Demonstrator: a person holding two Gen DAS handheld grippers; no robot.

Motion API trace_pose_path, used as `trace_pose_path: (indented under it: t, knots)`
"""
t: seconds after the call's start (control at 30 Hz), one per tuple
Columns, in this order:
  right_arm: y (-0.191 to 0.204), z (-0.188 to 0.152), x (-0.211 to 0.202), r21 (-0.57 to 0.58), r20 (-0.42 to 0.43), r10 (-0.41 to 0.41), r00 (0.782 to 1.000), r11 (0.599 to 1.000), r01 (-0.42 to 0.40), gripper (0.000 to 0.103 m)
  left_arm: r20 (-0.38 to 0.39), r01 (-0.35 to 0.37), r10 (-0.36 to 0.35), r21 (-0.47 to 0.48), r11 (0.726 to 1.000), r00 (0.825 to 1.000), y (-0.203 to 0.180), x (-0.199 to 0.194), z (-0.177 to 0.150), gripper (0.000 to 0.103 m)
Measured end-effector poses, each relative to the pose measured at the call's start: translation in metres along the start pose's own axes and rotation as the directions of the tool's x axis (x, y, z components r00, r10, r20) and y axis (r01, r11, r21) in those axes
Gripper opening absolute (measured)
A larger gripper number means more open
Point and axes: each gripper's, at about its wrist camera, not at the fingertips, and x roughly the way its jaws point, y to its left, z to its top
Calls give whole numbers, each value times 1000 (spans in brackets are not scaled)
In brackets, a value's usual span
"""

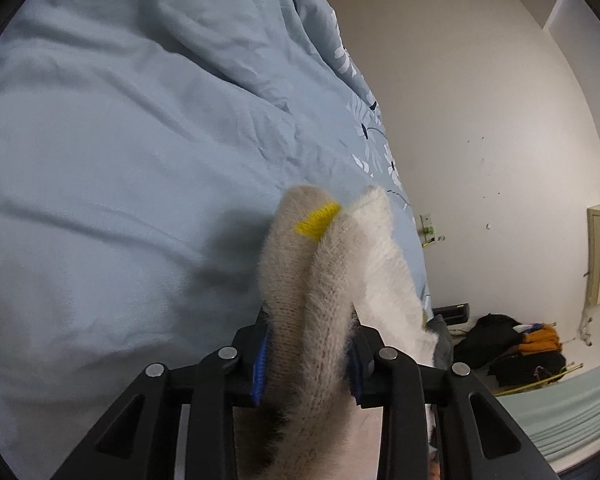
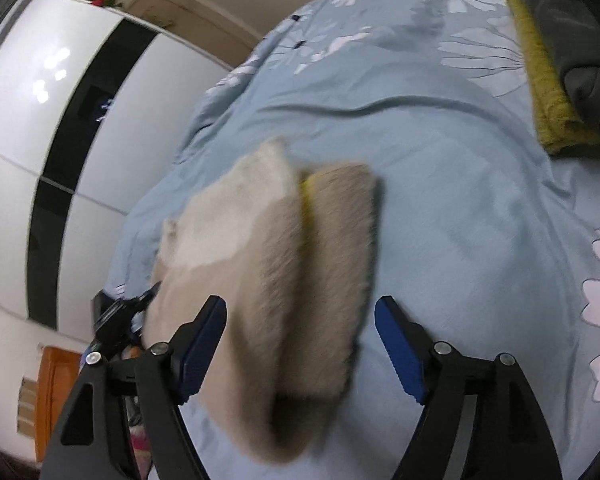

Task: Fold clothes
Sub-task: 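Lift the folded sweater bundle with both grippers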

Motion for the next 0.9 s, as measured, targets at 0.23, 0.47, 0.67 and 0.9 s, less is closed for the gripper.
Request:
trace_pose_path:
  t: [0.23,0.47,0.67,0.9]
  knots:
    - [5,20,26,7,-55,-39,998,999,39,78,-18,3,-3,0,1000,1000,5,0,2,35]
    - [4,14,21,20,-33,-24,999,999,25,60,-33,8,-7,9,1000,999,6,4,8,36]
    - [14,12,10,13,9,-40,999,999,40,29,-23,-37,39,77,996,999,-14,-1,8,33]
    - [21,17,-25,2,69,37,997,999,-37,26,-54,-49,63,226,973,997,-72,-12,-1,30]
